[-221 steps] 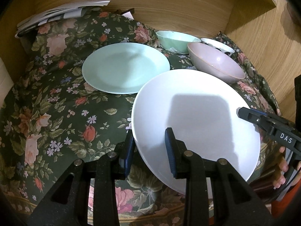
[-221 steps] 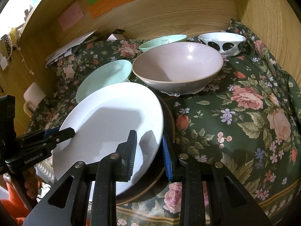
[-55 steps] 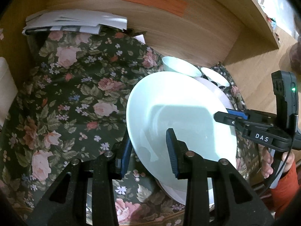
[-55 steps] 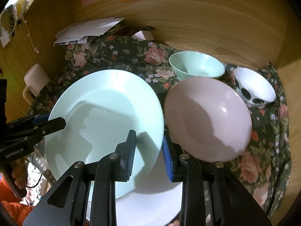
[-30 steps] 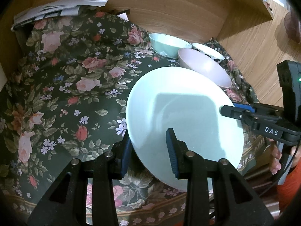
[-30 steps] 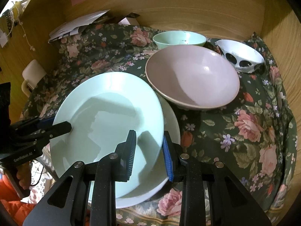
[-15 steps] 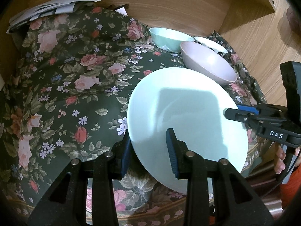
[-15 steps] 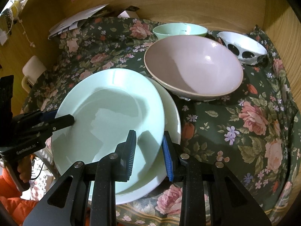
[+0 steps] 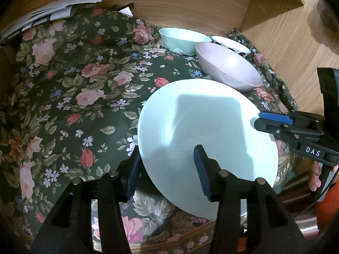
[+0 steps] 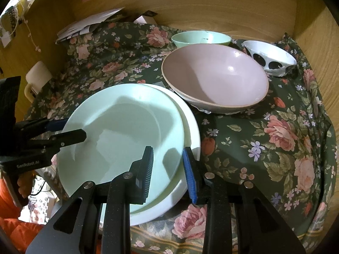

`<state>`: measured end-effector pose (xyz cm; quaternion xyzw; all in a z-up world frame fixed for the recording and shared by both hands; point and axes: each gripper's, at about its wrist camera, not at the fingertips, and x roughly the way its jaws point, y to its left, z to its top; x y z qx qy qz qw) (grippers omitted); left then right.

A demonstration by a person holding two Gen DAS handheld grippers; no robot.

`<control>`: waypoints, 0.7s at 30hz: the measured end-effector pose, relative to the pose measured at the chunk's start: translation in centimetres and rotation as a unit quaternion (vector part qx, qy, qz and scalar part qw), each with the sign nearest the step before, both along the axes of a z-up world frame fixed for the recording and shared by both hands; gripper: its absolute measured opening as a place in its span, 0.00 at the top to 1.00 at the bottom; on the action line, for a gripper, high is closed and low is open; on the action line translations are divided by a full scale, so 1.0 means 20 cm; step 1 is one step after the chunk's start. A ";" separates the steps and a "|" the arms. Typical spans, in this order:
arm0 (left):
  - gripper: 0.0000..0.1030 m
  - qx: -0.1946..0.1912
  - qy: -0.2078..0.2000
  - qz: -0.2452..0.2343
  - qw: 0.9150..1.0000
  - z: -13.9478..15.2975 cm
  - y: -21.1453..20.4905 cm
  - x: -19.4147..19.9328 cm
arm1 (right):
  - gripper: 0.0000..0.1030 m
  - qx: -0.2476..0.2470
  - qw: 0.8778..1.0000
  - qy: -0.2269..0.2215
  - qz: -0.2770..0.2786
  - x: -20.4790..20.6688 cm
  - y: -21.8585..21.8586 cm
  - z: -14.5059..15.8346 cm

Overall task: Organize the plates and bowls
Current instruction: 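Open both grippers and release the mint-green plate on the stack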

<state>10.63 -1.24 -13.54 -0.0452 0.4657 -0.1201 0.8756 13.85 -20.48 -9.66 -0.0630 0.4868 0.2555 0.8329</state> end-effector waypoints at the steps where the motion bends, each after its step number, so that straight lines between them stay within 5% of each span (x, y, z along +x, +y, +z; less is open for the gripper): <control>1: 0.53 -0.002 -0.001 0.001 1.000 0.00 0.00 0.00 | 0.73 -0.001 1.000 -0.004 -0.001 0.00 0.00 0.00; 13: 0.49 0.014 -0.017 0.001 1.000 0.06 -0.03 0.04 | 0.71 0.007 0.999 -0.048 -0.014 0.00 -0.02 0.09; 21: 0.39 0.040 -0.062 0.004 0.997 0.21 -0.04 0.09 | 0.52 0.005 0.994 -0.098 -0.046 0.05 -0.07 0.19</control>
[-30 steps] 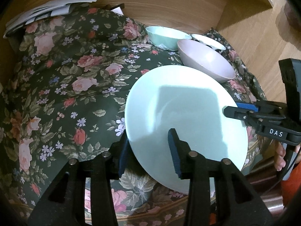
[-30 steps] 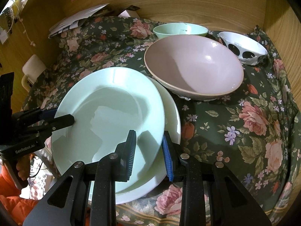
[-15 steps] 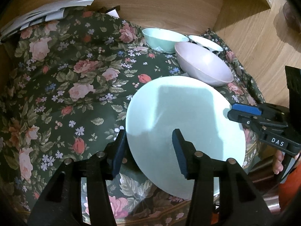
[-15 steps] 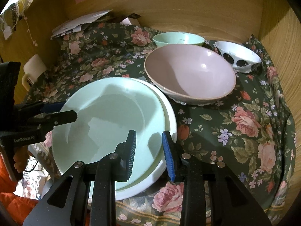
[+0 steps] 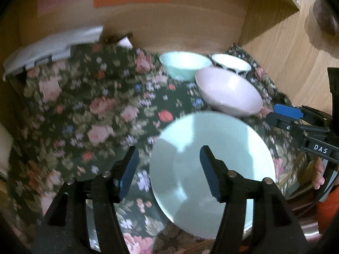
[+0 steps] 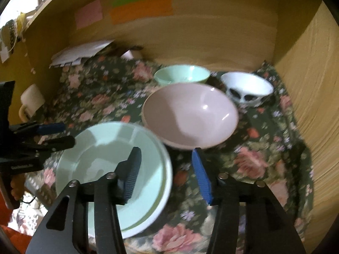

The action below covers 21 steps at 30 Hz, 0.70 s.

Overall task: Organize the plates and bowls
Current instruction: 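Open both grippers and release the mint-green plate on the stack, then move both grippers to the pale pink bowl and close on its rim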

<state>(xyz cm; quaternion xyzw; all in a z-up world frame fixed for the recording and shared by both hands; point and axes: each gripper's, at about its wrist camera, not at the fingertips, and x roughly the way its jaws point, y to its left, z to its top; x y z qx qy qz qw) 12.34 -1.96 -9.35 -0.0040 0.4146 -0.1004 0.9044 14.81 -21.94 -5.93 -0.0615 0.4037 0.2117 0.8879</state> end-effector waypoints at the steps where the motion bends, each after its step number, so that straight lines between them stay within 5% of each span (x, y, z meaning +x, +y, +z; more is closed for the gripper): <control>1: 0.36 -0.001 -0.007 0.002 1.000 0.03 0.00 0.01 | 0.51 0.002 1.000 -0.003 -0.004 0.01 -0.01 0.01; 6: 0.17 -0.020 -0.036 0.016 0.999 0.12 0.00 0.09 | 0.38 0.015 0.999 -0.030 -0.033 0.08 -0.08 0.08; 21: 0.17 -0.025 0.008 -0.010 1.000 0.01 -0.24 0.52 | 0.37 0.035 0.996 0.008 -0.087 0.37 -0.26 -0.04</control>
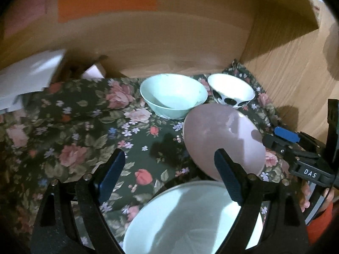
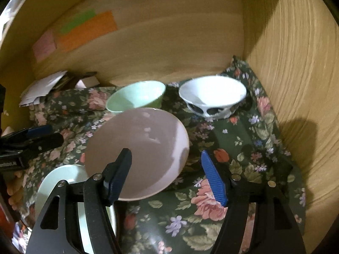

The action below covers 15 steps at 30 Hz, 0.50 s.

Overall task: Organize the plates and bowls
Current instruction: 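Move both grippers to the pale pink bowl and close on its rim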

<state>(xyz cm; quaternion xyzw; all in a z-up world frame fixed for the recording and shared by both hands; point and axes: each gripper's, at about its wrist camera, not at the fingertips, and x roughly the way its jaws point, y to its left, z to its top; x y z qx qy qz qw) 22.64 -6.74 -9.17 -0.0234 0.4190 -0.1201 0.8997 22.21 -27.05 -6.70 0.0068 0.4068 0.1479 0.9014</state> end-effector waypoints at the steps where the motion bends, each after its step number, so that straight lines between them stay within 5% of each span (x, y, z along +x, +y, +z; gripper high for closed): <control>1: 0.20 -0.002 0.007 0.000 1.000 -0.02 -0.01 0.03 | 0.37 0.001 1.000 0.007 -0.002 0.02 -0.01 -0.03; 7: 0.41 -0.010 0.051 -0.020 0.998 -0.13 -0.06 0.15 | 0.38 -0.003 0.999 0.040 0.002 0.12 -0.01 -0.13; 15: 0.66 -0.011 0.091 -0.055 0.994 -0.22 -0.13 0.24 | 0.64 -0.004 0.998 0.068 0.017 0.17 0.00 -0.21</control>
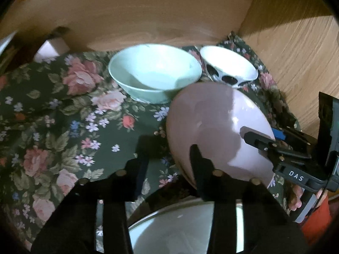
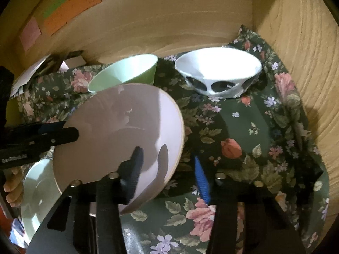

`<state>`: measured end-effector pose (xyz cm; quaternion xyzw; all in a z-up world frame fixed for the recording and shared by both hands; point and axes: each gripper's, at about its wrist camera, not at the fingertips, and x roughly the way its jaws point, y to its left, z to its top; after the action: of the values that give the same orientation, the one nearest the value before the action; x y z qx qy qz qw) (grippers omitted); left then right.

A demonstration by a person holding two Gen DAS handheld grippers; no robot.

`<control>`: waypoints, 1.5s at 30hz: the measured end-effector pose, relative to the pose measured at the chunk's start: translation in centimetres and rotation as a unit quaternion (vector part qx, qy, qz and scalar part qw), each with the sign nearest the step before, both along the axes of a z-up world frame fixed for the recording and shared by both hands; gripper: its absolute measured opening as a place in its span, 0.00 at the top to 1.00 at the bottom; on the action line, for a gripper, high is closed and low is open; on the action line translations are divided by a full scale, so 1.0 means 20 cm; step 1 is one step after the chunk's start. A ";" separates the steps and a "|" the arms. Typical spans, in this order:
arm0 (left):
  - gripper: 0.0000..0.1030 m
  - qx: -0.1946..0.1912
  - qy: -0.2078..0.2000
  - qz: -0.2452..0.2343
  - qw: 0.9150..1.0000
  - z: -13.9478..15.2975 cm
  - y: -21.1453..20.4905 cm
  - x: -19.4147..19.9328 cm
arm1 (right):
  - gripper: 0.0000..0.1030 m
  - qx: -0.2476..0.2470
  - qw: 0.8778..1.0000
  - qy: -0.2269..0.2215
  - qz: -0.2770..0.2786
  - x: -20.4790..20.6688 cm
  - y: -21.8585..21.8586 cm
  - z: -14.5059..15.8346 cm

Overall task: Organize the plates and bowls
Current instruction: 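Move both grippers to the pale pink bowl and close on its rim, then lift the pale pink bowl with both grippers and carry it over the plate stack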

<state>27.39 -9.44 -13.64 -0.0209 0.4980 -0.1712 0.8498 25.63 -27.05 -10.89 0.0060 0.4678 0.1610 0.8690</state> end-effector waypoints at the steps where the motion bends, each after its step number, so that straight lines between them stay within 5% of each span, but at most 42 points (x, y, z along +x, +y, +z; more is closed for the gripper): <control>1: 0.68 -0.004 0.004 -0.002 1.000 -0.01 0.00 0.01 | 0.66 0.005 1.000 0.006 0.001 0.00 0.00 -0.01; 7: 0.83 -0.013 0.011 -0.025 1.000 -0.01 -0.04 0.02 | 0.79 0.029 0.999 0.021 0.006 0.01 0.00 -0.03; 18: 0.83 0.016 -0.004 -0.017 1.000 0.01 -0.10 -0.01 | 0.79 0.029 0.999 0.015 -0.015 -0.01 -0.01 -0.01; 45: 0.83 -0.021 -0.074 0.044 0.996 0.30 0.21 -0.33 | 0.79 0.033 0.998 -0.048 0.017 -0.20 0.25 0.25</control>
<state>20.80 -5.20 -7.60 -0.0479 0.4288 -0.1451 0.8904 21.57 -21.97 -5.88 0.0189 0.4196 0.1917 0.8870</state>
